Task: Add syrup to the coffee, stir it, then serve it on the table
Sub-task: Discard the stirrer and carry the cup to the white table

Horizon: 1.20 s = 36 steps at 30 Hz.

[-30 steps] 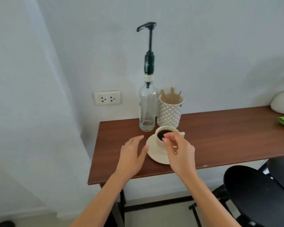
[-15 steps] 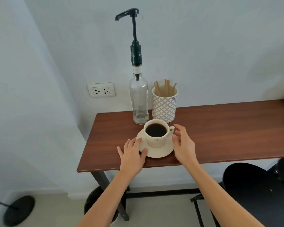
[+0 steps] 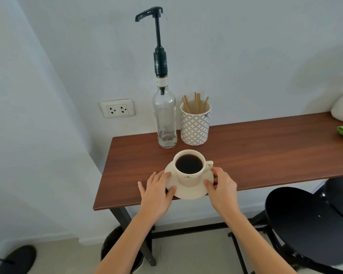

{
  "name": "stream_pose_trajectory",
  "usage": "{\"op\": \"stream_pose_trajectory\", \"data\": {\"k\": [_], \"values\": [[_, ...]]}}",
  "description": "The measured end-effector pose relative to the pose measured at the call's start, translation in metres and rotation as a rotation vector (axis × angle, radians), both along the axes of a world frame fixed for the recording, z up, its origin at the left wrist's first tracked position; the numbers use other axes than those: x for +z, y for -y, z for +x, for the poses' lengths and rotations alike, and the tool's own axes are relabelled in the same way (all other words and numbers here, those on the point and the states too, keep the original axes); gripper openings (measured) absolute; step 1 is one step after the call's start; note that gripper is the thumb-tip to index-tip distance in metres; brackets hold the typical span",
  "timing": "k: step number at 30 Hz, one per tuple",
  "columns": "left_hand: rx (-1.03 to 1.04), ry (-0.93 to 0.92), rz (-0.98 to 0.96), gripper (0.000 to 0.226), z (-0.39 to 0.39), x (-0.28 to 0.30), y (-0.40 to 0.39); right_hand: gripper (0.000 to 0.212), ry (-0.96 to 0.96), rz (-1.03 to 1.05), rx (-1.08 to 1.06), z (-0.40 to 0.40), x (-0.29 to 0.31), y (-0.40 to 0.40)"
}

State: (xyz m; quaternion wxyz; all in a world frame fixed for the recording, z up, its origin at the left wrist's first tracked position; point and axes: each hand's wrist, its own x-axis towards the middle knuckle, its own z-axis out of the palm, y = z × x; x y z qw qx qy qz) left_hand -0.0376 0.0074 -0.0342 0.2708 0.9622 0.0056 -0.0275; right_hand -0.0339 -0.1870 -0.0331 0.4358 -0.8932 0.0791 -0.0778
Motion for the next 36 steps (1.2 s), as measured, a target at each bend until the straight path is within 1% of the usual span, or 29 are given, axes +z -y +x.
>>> {"op": "stream_pose_trajectory", "data": {"k": [5,7,10,12,15,17,21,26,28,31,34,36], "values": [[-0.041,-0.012,0.010,0.052,-0.009,-0.001,-0.004,0.045,-0.015,-0.053,-0.059,-0.030,-0.004,-0.011],[-0.056,-0.018,0.010,0.054,-0.011,0.000,-0.005,0.047,-0.030,-0.009,-0.077,-0.039,-0.004,-0.013],[-0.074,-0.025,0.012,0.055,-0.014,0.000,-0.006,0.048,-0.117,0.155,-0.051,-0.046,-0.002,-0.016],[-0.083,-0.033,0.011,0.055,-0.015,0.001,-0.006,0.051,-0.178,0.326,-0.056,-0.046,0.000,-0.017],[-0.094,-0.039,0.014,0.056,-0.018,0.003,-0.005,0.058,-0.201,0.597,-0.061,-0.047,0.000,-0.016],[-0.100,-0.043,0.007,0.056,-0.020,0.003,-0.006,0.060,-0.213,0.712,-0.071,-0.049,0.001,-0.015],[-0.103,-0.053,-0.023,0.057,-0.027,0.003,-0.006,0.058,-0.219,0.832,-0.088,-0.055,0.001,-0.012],[-0.030,-0.052,-0.099,0.058,-0.046,0.003,-0.002,0.057,-0.240,0.860,-0.031,-0.059,0.003,-0.005],[0.017,-0.037,-0.154,0.059,-0.056,0.003,0.000,0.057,-0.253,0.859,0.010,-0.059,0.005,-0.002],[0.089,0.025,-0.343,0.061,-0.077,0.010,0.006,0.058,-0.278,0.862,0.086,-0.059,0.012,0.005],[0.212,-0.008,-0.572,0.066,-0.097,0.019,0.012,0.058,-0.309,0.839,0.197,-0.060,0.022,0.009],[0.307,-0.012,-0.630,0.068,-0.113,0.023,0.012,0.058,-0.336,0.822,0.280,-0.062,0.027,0.008]]}}
